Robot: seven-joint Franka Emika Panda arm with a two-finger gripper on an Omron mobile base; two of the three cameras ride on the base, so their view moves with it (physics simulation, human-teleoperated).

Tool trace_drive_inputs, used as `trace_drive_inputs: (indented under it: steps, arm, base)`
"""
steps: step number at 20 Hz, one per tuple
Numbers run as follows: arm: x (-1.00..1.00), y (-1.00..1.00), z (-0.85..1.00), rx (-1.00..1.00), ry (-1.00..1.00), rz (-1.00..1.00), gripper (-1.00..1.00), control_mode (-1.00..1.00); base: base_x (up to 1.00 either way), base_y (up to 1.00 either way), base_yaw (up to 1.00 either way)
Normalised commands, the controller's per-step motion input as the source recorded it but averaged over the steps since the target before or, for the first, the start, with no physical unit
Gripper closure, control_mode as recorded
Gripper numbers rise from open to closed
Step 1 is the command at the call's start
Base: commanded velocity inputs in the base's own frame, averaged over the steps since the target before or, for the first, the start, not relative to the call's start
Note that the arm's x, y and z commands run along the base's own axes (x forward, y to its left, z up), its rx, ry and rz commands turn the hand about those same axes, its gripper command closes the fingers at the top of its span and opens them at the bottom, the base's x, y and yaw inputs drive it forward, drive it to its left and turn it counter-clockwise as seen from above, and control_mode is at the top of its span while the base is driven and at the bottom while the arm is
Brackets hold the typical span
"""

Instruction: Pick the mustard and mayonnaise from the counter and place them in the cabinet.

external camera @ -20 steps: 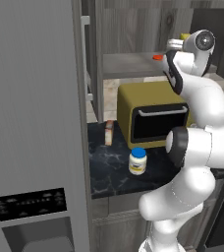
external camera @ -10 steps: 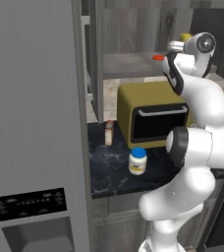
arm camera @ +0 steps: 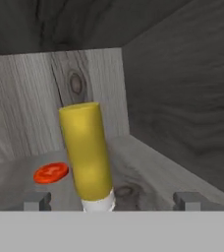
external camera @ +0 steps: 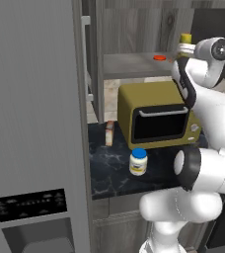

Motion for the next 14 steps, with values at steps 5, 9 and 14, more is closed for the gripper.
trace_drive_inputs:
  steps: [5,9,14]
  arm:
    - [-0.96,0.11,0.00,0.03,-0.09,0.01,-1.00,-1.00]
    - [-0.78,0.28,-0.01,0.04,-0.05,0.07,-1.00,-1.00]
    - [-0.66,0.37,-0.01,0.04,-0.02,0.13,-1.00,-1.00]
  base:
    - [0.00,0.00,0.00]
    - [0.00,0.00,0.00]
    - [0.00,0.00,0.00]
